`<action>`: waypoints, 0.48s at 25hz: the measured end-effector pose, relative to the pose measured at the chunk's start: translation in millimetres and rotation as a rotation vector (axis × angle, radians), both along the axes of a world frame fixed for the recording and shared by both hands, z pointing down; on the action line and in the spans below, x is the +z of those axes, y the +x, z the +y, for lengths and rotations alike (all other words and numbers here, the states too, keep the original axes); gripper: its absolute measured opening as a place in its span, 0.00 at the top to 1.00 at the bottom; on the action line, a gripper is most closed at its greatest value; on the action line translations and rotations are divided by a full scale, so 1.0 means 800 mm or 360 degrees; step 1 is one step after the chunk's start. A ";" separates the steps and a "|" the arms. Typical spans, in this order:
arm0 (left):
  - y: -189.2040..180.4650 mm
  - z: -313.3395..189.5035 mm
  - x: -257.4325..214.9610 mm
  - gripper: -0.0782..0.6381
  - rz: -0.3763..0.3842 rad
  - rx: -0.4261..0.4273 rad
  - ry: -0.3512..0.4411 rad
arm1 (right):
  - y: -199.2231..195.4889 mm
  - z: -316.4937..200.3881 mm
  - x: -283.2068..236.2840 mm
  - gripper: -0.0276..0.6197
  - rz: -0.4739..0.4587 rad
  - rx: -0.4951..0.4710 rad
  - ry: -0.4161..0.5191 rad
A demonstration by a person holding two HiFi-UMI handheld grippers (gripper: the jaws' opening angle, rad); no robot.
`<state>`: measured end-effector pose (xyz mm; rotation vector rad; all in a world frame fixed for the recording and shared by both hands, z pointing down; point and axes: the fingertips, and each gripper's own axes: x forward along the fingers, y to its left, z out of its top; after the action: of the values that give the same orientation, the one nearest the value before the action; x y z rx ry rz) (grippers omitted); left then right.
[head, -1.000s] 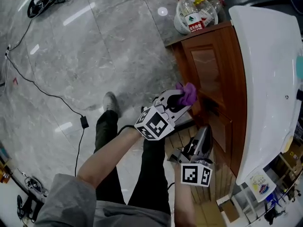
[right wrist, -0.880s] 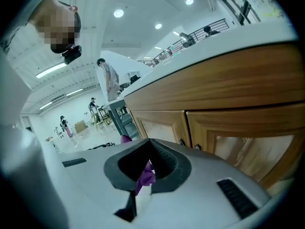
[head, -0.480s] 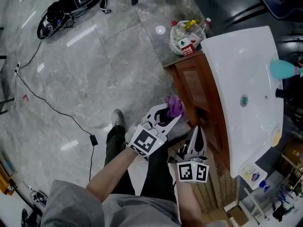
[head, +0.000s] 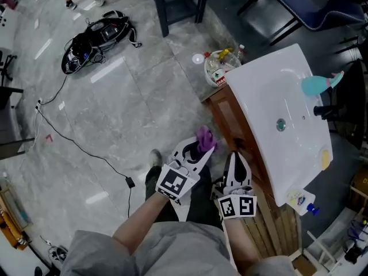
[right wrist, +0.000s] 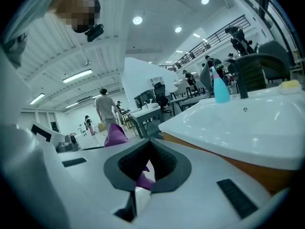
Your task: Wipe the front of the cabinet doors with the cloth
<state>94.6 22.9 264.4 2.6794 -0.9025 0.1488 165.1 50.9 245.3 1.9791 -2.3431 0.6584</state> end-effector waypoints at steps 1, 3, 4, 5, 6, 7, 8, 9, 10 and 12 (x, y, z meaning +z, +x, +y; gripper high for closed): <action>-0.004 0.001 -0.015 0.76 -0.0013 -0.0007 0.0016 | -0.002 -0.001 -0.012 0.94 0.0006 -0.0015 0.0012; -0.011 0.001 -0.041 0.76 -0.0027 -0.0030 0.0036 | -0.003 -0.002 -0.033 0.94 0.0012 -0.0035 0.0031; -0.013 0.001 -0.053 0.76 -0.0028 -0.0044 0.0038 | -0.003 -0.002 -0.043 0.94 0.0008 -0.0038 0.0034; -0.014 0.001 -0.064 0.76 -0.0029 -0.0058 0.0038 | -0.002 -0.002 -0.052 0.94 0.0000 -0.0035 0.0034; -0.015 0.003 -0.076 0.76 -0.0030 -0.0070 0.0041 | -0.001 -0.002 -0.062 0.94 -0.0007 -0.0032 0.0036; -0.015 0.005 -0.089 0.76 -0.0032 -0.0083 0.0050 | -0.001 -0.002 -0.074 0.94 -0.0006 -0.0036 0.0044; -0.016 0.005 -0.102 0.76 -0.0031 -0.0096 0.0065 | -0.001 -0.003 -0.086 0.94 0.0003 -0.0046 0.0060; -0.017 0.004 -0.116 0.76 -0.0029 -0.0107 0.0086 | -0.002 -0.006 -0.098 0.94 0.0014 -0.0058 0.0085; -0.019 0.002 -0.130 0.76 -0.0027 -0.0115 0.0111 | -0.004 -0.009 -0.110 0.94 0.0021 -0.0067 0.0115; -0.023 0.000 -0.158 0.76 -0.0027 -0.0130 0.0167 | -0.008 -0.012 -0.136 0.94 0.0021 -0.0073 0.0178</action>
<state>76.1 22.6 138.2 2.7350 -1.0504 0.1088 158.5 41.5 136.9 1.9586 -2.4609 0.5216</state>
